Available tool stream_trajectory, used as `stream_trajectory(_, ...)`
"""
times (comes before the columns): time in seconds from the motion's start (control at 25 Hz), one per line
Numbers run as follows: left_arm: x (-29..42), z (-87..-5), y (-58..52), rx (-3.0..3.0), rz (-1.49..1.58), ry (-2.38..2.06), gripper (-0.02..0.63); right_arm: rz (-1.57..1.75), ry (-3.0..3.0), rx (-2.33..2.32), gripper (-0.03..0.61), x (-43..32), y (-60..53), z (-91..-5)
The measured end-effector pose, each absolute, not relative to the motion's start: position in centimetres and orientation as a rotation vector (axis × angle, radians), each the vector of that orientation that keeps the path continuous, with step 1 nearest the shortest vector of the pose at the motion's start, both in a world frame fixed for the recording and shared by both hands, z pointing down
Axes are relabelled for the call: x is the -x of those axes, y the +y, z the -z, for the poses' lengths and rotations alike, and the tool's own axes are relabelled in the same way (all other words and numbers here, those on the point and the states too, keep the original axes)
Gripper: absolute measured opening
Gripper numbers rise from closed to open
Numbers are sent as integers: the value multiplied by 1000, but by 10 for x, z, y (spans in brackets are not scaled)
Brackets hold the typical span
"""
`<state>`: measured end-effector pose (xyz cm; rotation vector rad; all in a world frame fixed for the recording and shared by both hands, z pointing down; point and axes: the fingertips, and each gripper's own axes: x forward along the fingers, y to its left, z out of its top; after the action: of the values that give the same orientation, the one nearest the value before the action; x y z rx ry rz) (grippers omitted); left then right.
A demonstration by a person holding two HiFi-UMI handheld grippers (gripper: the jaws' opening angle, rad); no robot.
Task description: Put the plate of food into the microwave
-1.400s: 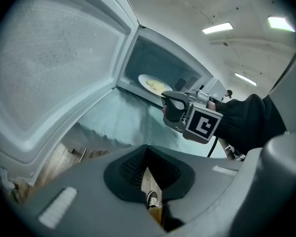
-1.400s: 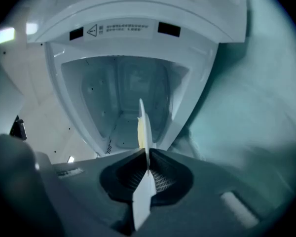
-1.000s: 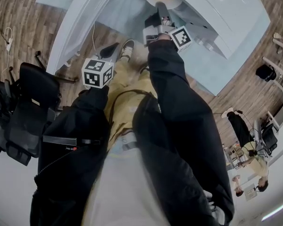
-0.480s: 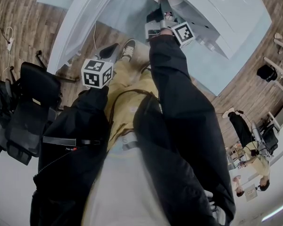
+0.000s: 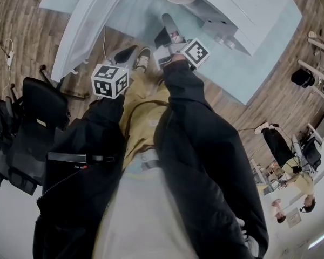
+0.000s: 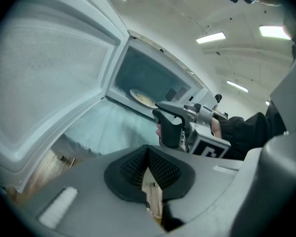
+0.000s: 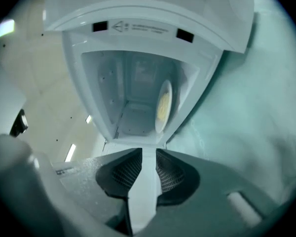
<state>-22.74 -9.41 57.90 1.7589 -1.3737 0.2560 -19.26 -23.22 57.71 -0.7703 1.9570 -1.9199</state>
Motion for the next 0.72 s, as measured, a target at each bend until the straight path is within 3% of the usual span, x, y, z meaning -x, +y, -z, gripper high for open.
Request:
stream_trajectory(0.36,191,-507,-127,-1967,-98,-1380,0,1573,2528,711,-6,173,-185,-489)
stream_trajectory(0.72,143,-416,-151,-2172,42,-1367,-2,939,2940,817,-6,134,-173,-402)
